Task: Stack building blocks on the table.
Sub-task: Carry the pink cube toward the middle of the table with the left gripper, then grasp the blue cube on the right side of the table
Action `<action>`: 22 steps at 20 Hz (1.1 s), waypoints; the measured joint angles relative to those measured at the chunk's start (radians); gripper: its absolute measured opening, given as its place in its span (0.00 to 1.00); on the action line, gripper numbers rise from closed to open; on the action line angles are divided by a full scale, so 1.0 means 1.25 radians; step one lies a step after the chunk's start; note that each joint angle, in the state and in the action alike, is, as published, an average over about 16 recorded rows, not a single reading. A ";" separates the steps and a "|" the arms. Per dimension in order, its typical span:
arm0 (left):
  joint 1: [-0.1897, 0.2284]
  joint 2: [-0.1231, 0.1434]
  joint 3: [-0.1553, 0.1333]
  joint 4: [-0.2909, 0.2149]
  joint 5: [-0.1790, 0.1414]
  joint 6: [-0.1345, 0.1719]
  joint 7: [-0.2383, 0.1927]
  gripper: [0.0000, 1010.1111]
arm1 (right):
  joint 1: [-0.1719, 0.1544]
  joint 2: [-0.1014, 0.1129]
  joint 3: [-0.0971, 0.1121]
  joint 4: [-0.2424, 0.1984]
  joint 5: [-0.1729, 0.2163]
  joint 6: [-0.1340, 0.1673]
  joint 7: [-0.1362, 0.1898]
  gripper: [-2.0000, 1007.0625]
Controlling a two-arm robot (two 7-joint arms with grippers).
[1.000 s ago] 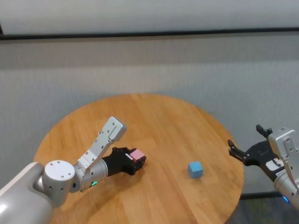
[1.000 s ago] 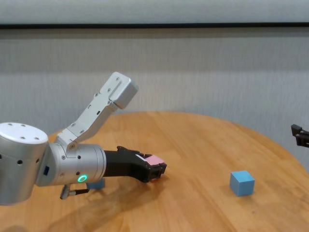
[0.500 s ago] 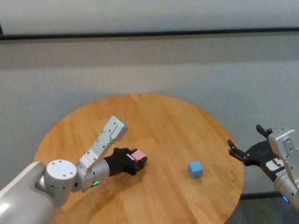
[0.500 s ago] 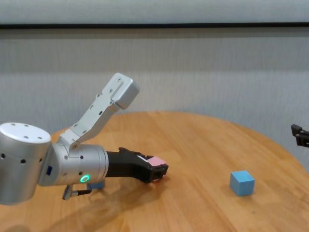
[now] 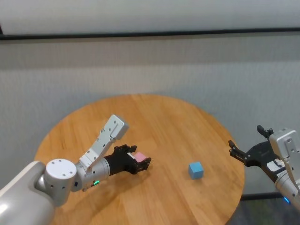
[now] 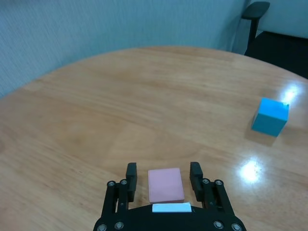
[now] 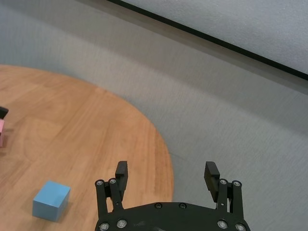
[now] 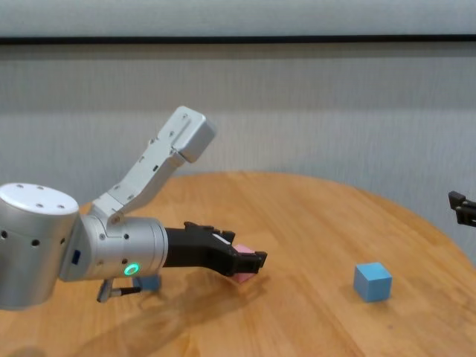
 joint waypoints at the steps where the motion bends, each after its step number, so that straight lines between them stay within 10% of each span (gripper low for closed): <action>1: 0.004 0.004 -0.002 -0.013 -0.003 0.004 0.000 0.71 | 0.000 0.000 0.000 0.000 0.000 0.000 0.000 0.99; 11: 0.069 0.082 -0.034 -0.199 -0.043 0.054 -0.001 0.95 | 0.000 0.000 0.000 0.000 0.000 0.000 0.000 0.99; 22: 0.169 0.200 -0.081 -0.389 -0.094 0.089 0.012 0.99 | 0.000 0.000 0.000 0.000 0.000 0.000 0.000 0.99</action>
